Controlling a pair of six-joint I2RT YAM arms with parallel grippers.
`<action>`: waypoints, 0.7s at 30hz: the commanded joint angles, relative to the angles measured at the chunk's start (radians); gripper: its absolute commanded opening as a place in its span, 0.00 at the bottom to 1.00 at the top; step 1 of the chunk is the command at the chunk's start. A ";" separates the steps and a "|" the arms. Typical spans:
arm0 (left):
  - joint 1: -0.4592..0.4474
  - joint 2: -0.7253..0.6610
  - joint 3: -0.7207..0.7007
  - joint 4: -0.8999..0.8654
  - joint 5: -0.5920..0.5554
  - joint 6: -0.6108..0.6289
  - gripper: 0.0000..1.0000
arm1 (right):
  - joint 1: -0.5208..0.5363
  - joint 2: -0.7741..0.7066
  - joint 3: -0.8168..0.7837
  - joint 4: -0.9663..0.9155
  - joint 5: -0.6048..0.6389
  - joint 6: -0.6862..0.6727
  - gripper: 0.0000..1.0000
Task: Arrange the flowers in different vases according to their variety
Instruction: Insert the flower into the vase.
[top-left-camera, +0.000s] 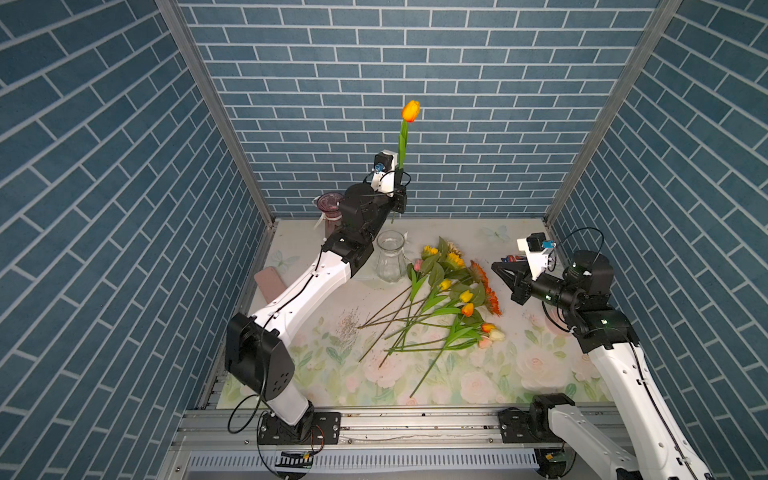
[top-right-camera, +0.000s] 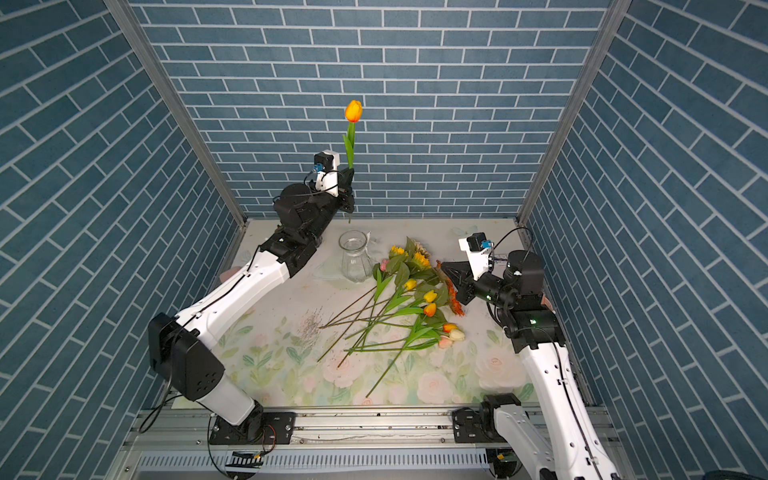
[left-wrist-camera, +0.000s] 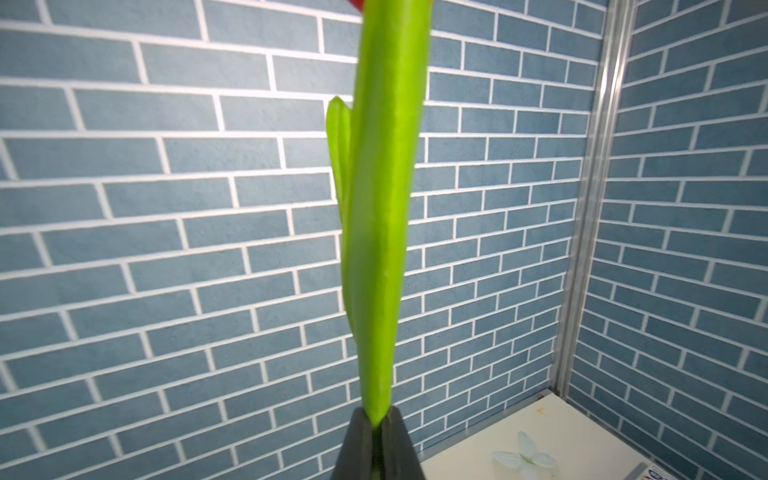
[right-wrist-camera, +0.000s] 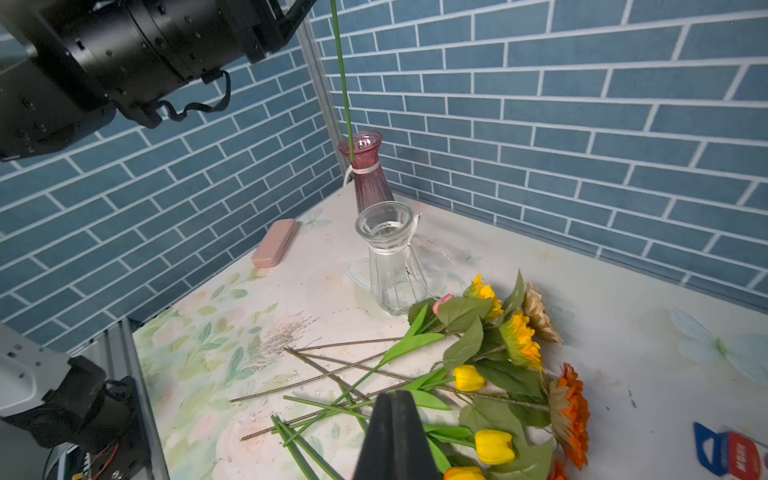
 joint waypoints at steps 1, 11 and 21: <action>0.044 0.021 -0.060 0.170 0.075 -0.066 0.00 | 0.035 -0.002 0.023 0.004 0.090 0.071 0.00; 0.118 0.058 -0.228 0.349 0.121 -0.148 0.00 | 0.083 0.037 0.035 -0.035 0.139 0.059 0.00; 0.122 0.138 -0.300 0.467 0.144 -0.195 0.00 | 0.106 0.077 0.007 -0.039 0.143 0.042 0.00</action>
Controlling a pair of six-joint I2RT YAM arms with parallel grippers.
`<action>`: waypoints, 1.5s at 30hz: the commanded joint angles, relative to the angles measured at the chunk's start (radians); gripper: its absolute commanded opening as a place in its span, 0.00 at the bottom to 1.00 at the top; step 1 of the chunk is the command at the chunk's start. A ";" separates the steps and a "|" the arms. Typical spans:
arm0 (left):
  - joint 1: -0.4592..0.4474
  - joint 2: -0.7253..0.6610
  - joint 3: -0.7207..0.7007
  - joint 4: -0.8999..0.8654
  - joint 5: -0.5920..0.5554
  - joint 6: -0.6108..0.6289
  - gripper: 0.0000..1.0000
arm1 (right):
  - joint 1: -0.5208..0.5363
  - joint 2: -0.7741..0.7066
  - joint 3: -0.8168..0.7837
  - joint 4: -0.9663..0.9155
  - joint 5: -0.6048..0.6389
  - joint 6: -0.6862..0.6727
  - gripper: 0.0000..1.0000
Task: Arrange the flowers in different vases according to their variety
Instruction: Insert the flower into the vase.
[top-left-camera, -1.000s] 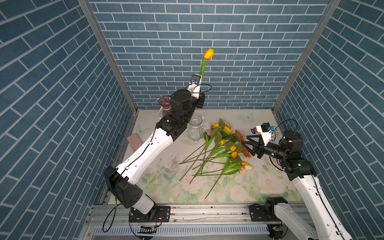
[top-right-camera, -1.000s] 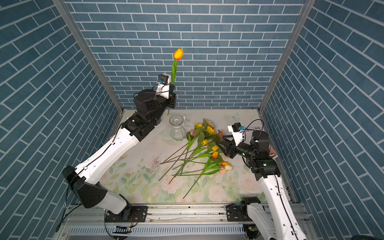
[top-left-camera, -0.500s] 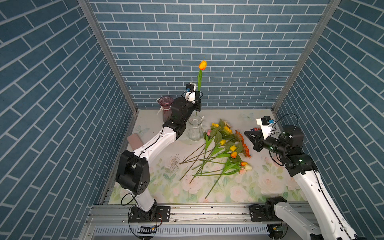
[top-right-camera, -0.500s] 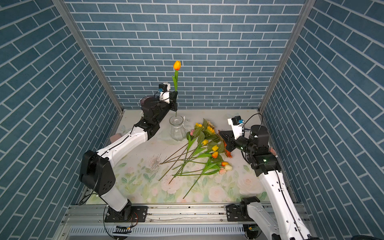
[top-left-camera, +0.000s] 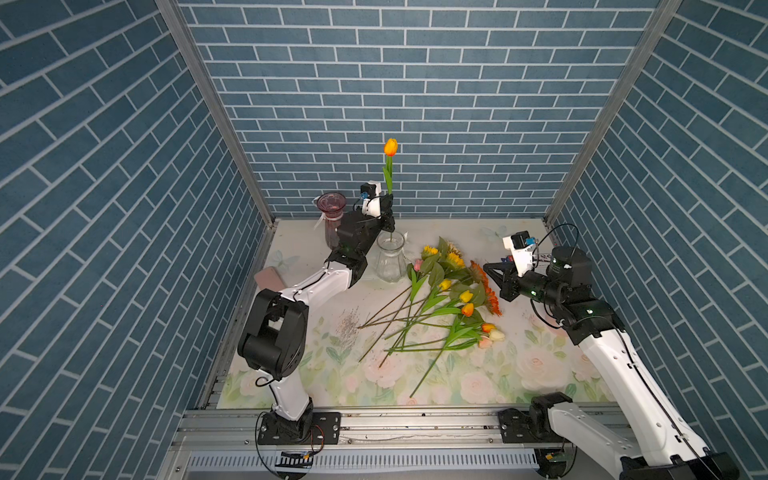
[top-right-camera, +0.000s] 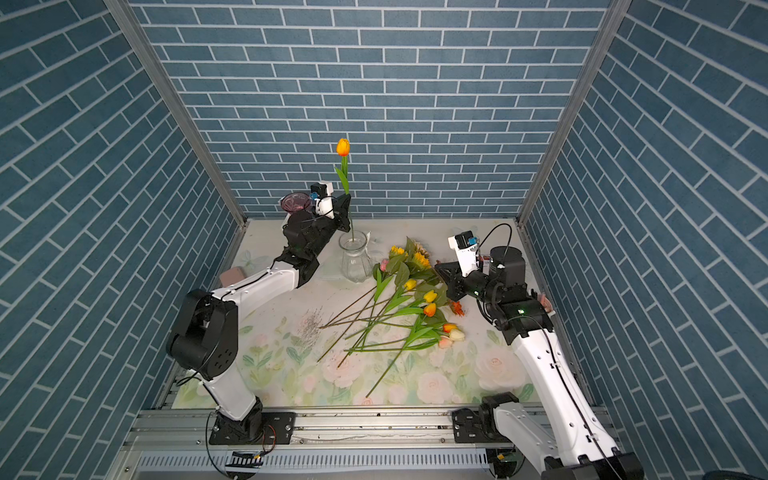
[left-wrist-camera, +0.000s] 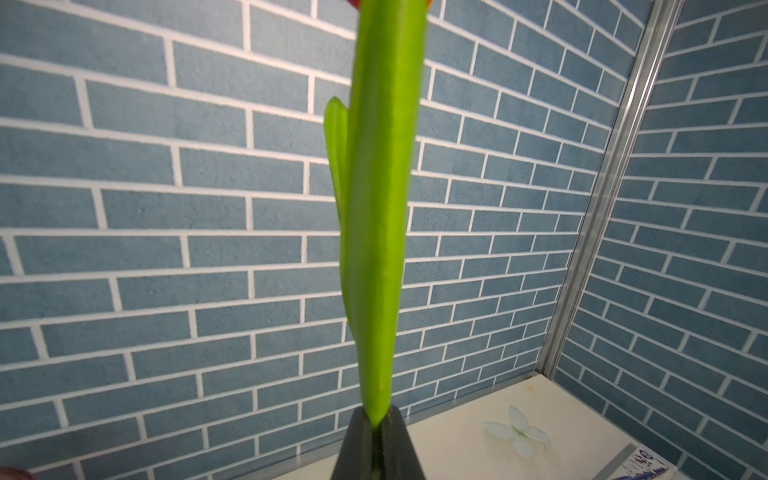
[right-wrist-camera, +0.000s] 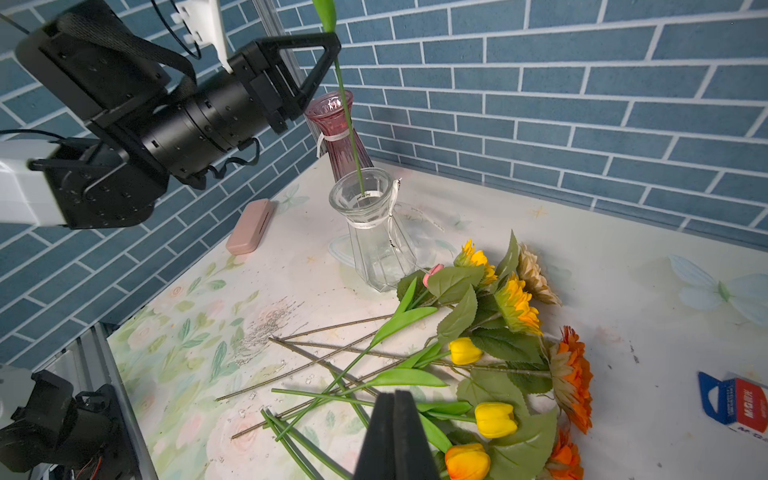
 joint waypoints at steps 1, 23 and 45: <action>0.005 0.018 -0.023 0.073 0.006 -0.028 0.00 | 0.012 0.008 0.000 -0.022 -0.005 0.002 0.00; 0.006 -0.014 -0.067 -0.286 -0.027 -0.045 0.39 | 0.021 0.036 0.001 -0.093 0.021 -0.060 0.00; -0.365 -0.406 -0.129 -0.846 -0.251 0.019 0.68 | 0.079 0.007 0.000 -0.226 0.042 -0.048 0.00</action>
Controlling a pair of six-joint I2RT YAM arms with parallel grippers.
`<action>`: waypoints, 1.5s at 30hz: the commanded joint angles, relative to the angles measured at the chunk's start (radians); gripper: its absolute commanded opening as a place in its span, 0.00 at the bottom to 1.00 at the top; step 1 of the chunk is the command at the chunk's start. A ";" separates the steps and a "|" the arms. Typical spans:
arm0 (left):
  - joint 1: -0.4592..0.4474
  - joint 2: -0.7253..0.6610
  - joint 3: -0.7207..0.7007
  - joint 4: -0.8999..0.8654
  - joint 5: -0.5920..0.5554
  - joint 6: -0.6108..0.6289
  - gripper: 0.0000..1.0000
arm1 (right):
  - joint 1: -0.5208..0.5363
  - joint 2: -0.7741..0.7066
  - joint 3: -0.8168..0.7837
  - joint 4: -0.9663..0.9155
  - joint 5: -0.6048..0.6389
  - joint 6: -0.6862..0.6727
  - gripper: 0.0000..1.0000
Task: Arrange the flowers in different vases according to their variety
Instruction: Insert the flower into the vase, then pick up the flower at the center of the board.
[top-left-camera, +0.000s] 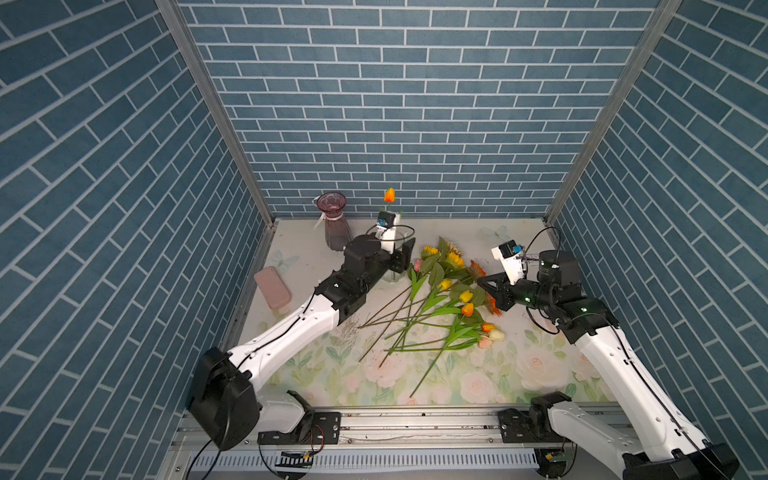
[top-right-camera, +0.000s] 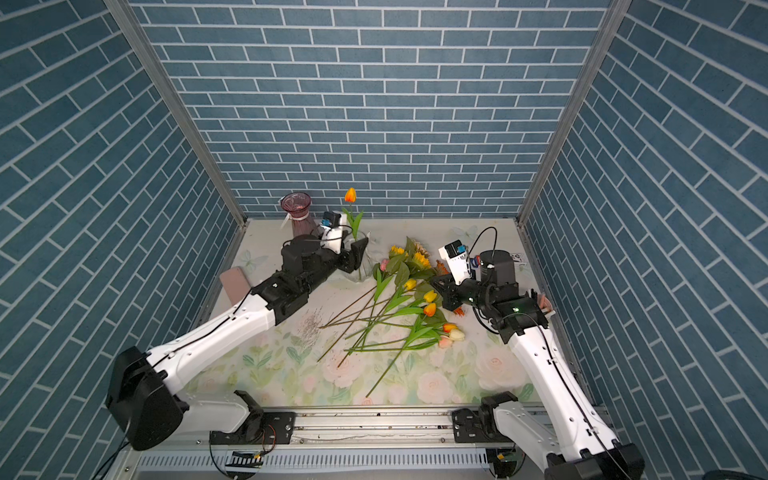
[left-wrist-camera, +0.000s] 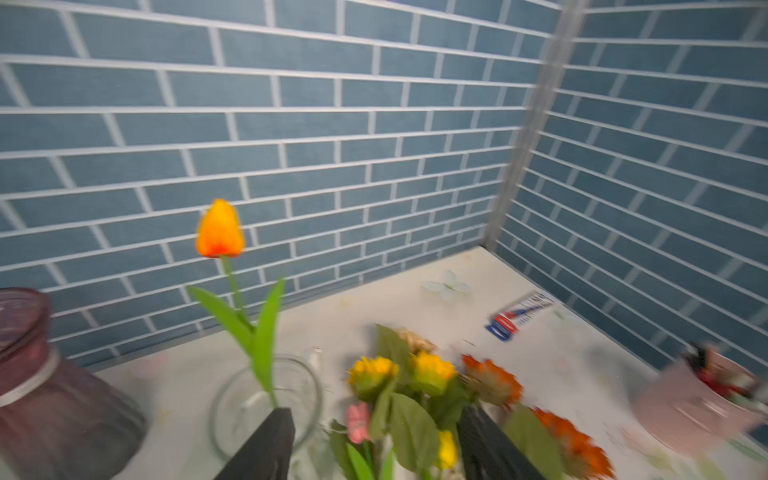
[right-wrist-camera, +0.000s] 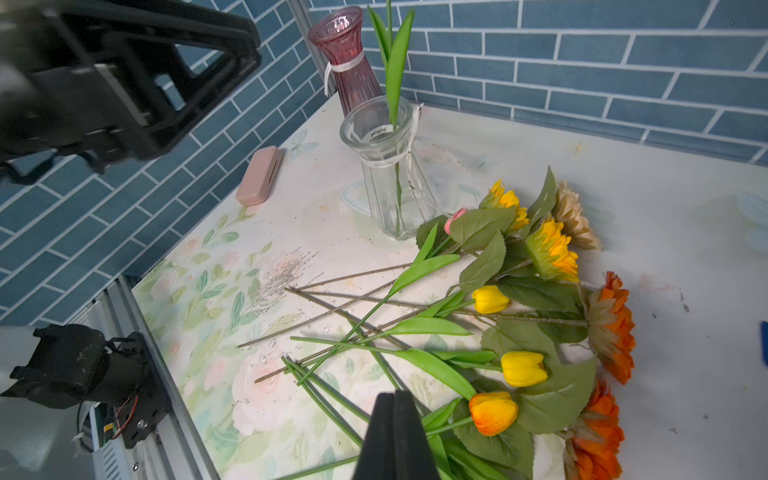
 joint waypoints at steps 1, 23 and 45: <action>-0.072 0.043 0.016 -0.244 -0.068 -0.025 0.67 | 0.023 -0.015 -0.003 -0.084 0.039 -0.003 0.00; -0.129 0.523 0.155 -0.463 -0.158 -0.382 0.30 | 0.041 -0.126 -0.171 -0.069 0.161 0.196 0.00; -0.118 0.626 0.154 -0.572 -0.101 -0.441 0.25 | 0.041 -0.114 -0.172 -0.072 0.162 0.188 0.00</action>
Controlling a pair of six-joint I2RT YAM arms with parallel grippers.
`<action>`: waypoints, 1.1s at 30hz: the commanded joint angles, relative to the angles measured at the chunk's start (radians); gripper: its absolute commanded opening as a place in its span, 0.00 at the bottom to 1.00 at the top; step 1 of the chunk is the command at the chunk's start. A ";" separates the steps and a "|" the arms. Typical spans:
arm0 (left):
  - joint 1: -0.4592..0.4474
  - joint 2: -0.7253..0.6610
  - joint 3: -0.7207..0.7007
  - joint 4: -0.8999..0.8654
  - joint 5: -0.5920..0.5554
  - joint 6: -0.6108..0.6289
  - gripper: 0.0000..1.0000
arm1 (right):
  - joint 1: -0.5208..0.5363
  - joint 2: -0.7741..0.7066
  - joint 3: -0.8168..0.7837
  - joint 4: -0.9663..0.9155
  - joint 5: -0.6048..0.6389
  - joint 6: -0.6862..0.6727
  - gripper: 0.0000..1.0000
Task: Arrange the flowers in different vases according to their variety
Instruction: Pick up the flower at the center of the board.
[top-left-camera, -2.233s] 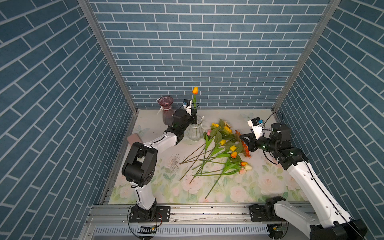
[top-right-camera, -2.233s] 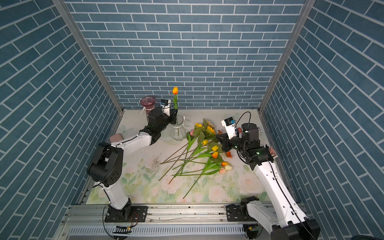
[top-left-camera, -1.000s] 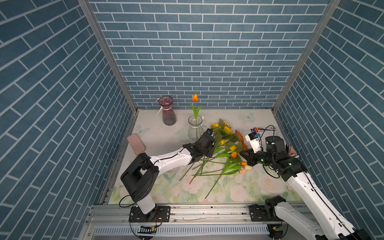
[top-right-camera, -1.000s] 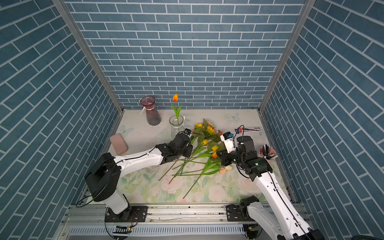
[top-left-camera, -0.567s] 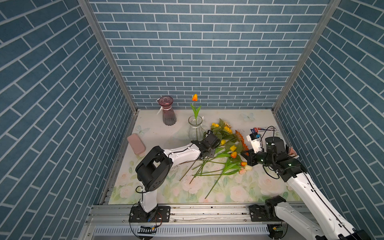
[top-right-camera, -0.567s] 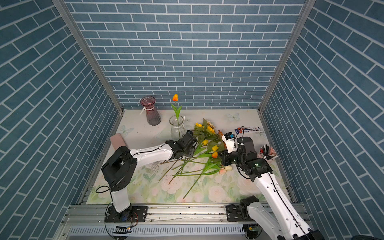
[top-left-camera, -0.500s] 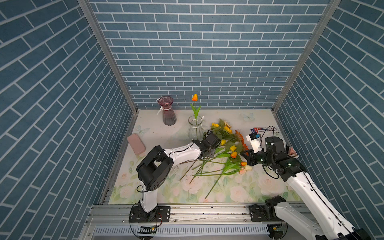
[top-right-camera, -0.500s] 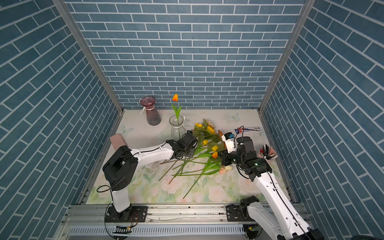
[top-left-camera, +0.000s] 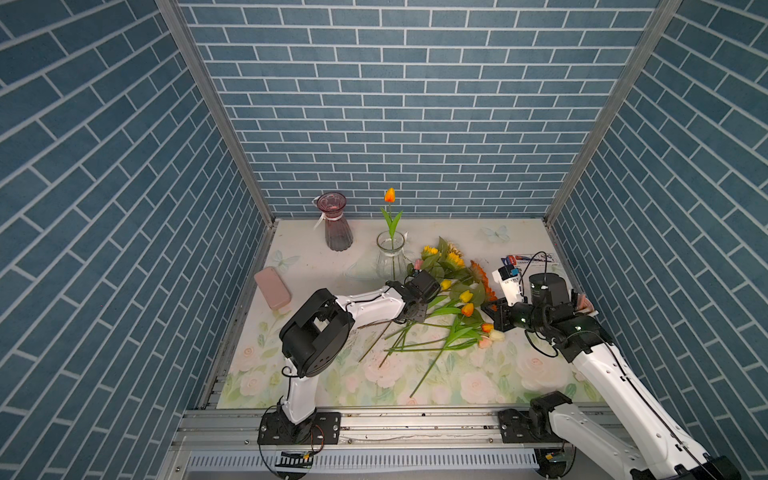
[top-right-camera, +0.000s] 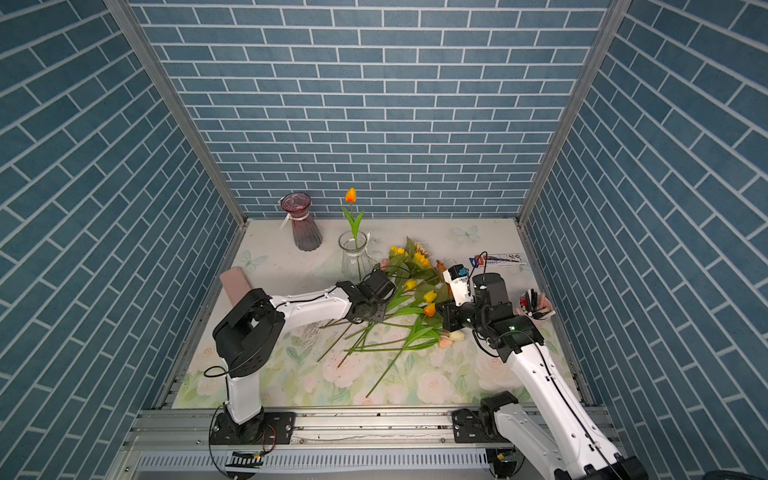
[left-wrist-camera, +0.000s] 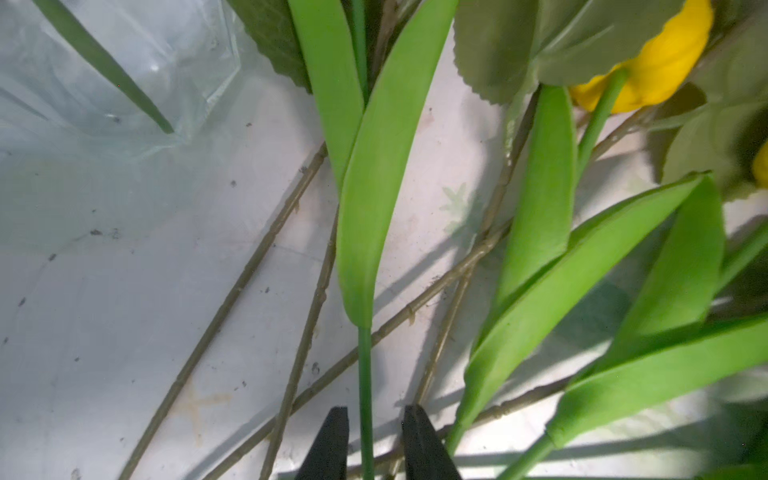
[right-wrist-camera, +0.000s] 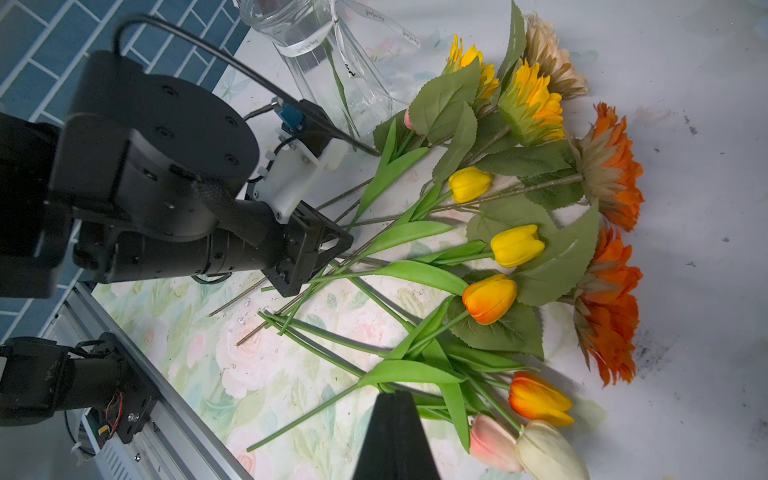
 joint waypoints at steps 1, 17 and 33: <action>0.005 0.031 -0.021 -0.004 -0.004 -0.009 0.24 | 0.005 -0.008 0.006 -0.005 0.013 0.021 0.00; -0.019 -0.075 -0.062 0.065 -0.113 0.008 0.00 | 0.005 -0.005 0.006 0.004 0.013 0.021 0.00; -0.092 -0.369 -0.227 0.146 -0.385 0.100 0.00 | 0.005 -0.049 -0.029 0.132 -0.150 -0.040 0.00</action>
